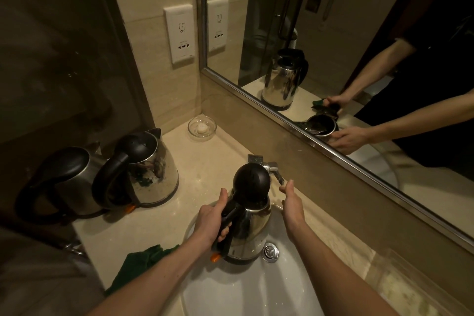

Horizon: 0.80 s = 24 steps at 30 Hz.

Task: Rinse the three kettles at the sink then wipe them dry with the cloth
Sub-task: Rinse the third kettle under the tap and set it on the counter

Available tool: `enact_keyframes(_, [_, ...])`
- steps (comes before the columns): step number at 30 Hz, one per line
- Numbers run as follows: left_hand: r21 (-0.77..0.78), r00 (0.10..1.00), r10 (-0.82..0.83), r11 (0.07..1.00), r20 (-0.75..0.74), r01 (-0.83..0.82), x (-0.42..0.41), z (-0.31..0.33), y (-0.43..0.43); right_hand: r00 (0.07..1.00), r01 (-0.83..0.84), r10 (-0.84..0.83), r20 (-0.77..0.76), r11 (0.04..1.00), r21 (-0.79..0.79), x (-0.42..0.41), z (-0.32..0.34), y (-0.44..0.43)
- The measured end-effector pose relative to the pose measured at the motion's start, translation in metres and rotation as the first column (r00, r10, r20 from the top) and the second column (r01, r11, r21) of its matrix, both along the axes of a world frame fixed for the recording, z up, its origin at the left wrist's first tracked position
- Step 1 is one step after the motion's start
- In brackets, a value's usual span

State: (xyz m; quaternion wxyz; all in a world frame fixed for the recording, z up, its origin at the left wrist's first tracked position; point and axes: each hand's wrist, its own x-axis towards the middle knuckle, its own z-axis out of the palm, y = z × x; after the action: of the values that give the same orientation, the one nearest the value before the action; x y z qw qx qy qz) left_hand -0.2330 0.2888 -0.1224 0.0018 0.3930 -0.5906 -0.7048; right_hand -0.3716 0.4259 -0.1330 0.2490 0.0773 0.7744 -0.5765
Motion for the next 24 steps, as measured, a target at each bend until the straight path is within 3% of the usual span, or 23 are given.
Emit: enact_keyframes(24, [0.022,0.999,-0.013,1.000,-0.033,0.013,0.002,-0.001,-0.006,0.999,0.038,-0.038,-0.013,0.999,-0.008,-0.005,0.001,-0.011])
